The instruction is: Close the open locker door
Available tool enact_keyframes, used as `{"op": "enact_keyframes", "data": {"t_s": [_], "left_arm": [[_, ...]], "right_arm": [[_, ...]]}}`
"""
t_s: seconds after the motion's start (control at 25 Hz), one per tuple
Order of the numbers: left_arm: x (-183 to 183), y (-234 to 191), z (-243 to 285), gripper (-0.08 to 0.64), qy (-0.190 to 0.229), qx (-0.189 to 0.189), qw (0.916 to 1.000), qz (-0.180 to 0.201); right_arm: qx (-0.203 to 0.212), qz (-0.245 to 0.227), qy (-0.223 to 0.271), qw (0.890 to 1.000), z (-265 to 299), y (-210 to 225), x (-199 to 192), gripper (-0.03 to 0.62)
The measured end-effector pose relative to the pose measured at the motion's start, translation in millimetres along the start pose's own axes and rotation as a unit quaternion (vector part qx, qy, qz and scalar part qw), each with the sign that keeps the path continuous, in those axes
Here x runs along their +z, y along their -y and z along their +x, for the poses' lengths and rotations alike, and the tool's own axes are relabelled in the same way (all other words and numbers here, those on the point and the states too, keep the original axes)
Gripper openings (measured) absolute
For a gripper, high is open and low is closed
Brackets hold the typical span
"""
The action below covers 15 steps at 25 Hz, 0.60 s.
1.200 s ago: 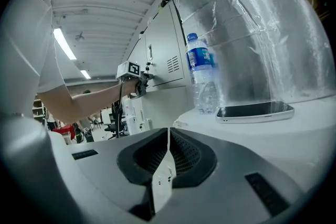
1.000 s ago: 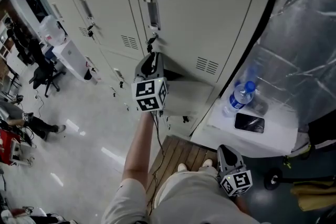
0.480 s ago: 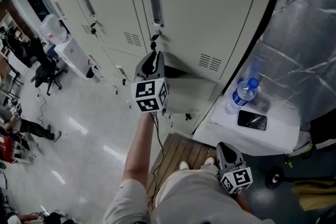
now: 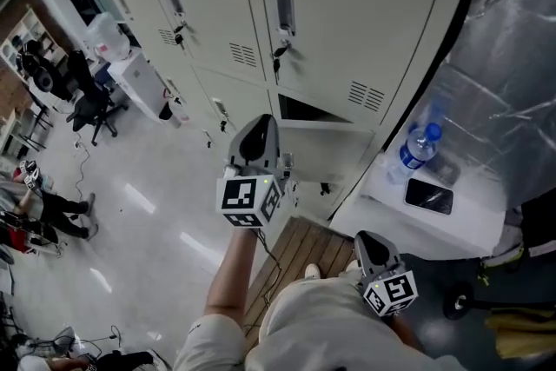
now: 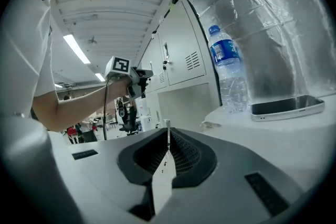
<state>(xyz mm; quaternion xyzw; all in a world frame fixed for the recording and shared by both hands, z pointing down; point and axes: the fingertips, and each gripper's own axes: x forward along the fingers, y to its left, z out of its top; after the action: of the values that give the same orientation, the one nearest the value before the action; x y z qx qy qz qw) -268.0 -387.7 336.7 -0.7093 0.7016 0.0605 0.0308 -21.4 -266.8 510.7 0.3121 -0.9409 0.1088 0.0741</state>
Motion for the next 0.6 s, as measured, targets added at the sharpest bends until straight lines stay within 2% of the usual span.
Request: {"op": "enact_keyframes", "data": {"t_s": [0.16,0.32,0.48,0.6], "left_arm": [[0,18,-46,0.017,-0.003,-0.02,0.9998,0.005],[-9,29,-96,0.012,-0.006,-0.01,0.9999,-0.01],[-43,43,-144,0.011,-0.033,0.0,0.9993,-0.016],[-74,53,-177,0.012,-0.067,0.01,0.9971,-0.036]], "right_arm": [[0.024,-0.001,0.005,1.0,6,-13,1,0.034],[0.056,-0.008,0.013,0.998,12,-29,2,0.034],[0.087,-0.014,0.015,0.996,18,-44,5,0.034],[0.107,-0.01,0.018,0.994,22,-51,8,0.034]]}}
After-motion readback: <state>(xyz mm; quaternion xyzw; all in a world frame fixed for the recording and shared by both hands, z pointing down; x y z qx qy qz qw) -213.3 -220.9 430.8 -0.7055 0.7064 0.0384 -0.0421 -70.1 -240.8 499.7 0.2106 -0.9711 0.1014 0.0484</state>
